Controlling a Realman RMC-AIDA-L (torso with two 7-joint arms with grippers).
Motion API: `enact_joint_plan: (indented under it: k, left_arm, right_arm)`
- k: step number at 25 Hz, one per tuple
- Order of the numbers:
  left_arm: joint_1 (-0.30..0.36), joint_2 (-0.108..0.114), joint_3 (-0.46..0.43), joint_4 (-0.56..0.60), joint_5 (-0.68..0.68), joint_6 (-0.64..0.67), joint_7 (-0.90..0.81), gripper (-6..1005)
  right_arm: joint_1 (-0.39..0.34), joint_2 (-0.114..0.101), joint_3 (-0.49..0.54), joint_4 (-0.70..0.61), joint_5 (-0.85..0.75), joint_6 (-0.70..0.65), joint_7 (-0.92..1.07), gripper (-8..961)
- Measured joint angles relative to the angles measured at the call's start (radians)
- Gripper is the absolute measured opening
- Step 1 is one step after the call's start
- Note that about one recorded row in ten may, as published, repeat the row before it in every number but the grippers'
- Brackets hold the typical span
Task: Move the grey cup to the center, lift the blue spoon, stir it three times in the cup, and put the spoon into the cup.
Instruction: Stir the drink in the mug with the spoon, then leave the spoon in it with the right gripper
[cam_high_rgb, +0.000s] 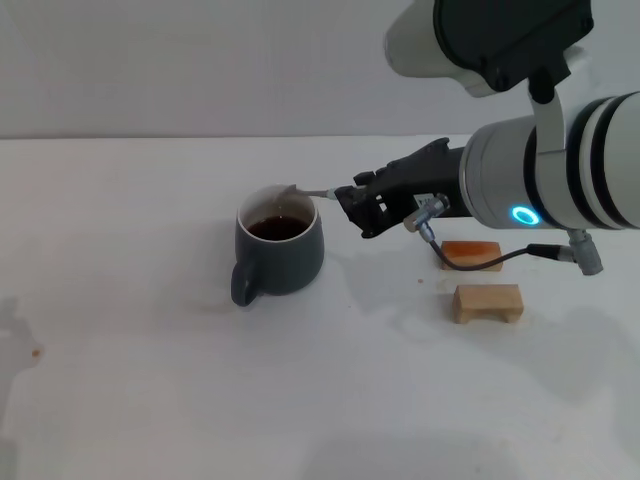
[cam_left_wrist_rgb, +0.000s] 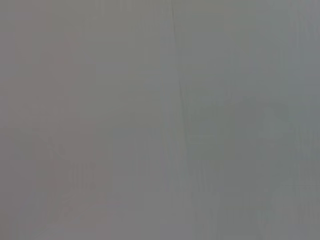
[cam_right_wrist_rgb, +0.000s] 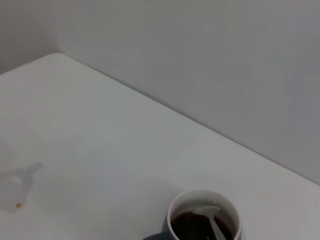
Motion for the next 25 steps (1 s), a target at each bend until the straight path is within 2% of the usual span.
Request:
enact_joint_plan:
  k: [9,25]
  left_arm:
    - [0.005,0.000,0.004,-0.002,0.000,0.001,0.000,-1]
    - [0.006,0.001,0.001,0.000,0.000,0.002,-0.013,-1]
  right_arm:
    - [0.021,0.001,-0.016,-0.115,0.003,-0.056,-0.001,163]
    - [0.068,0.002,-0.019,-0.220,0.025,-0.110,-0.006,163]
